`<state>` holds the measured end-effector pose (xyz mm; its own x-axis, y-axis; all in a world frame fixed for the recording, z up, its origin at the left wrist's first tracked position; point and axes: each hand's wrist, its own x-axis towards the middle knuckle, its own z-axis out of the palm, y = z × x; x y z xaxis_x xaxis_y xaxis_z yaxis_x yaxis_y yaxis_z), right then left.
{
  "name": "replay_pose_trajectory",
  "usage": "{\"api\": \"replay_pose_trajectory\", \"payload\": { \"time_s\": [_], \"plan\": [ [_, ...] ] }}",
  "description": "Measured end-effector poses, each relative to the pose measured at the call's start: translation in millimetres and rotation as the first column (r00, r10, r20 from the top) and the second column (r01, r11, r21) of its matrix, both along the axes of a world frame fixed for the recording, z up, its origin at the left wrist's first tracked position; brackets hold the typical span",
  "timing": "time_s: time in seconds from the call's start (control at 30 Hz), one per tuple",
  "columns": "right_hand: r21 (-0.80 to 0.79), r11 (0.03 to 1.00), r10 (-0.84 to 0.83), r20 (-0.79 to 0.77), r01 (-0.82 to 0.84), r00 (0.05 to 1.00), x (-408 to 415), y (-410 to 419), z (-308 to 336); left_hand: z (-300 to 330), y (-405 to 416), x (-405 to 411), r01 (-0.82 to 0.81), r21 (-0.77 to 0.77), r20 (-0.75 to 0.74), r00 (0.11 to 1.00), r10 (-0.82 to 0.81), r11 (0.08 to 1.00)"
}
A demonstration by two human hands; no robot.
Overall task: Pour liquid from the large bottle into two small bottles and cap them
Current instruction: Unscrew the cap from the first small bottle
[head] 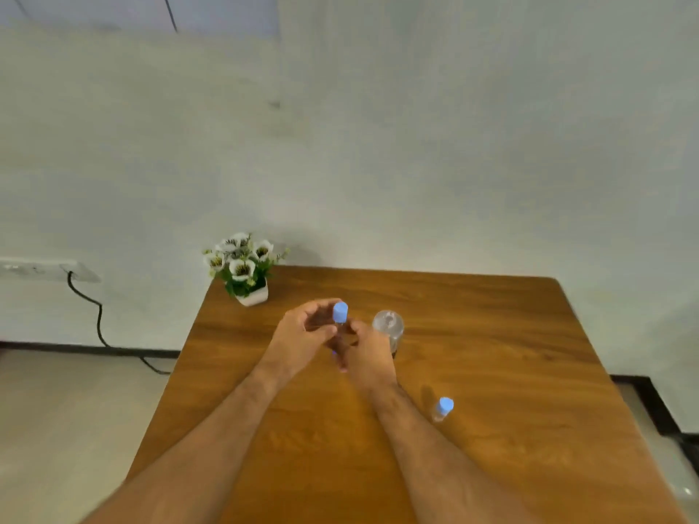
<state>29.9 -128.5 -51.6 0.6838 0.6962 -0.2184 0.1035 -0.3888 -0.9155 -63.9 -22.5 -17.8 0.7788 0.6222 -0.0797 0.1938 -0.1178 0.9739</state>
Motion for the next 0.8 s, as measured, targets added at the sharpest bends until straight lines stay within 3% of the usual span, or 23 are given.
{"api": "replay_pose_trajectory", "payload": {
  "time_s": [0.23, 0.57, 0.8],
  "plan": [
    [0.172, 0.980, 0.062, 0.217, -0.101, 0.974, 47, 23, 118, 118, 14, 41, -0.076, 0.191, 0.194, 0.980, 0.039, 0.979],
    [0.490, 0.865, 0.025, 0.177, -0.110, 0.984, 79, 30, 272, 278, 21, 78, -0.188, 0.291, 0.415, 0.908, 0.054, 0.938],
    [0.561, 0.813, 0.020, 0.242, -0.156, 0.970, 89, 22, 378, 380, 10, 86, -0.164, 0.365, 0.505, 0.862, -0.047, 0.917]
  ]
}}
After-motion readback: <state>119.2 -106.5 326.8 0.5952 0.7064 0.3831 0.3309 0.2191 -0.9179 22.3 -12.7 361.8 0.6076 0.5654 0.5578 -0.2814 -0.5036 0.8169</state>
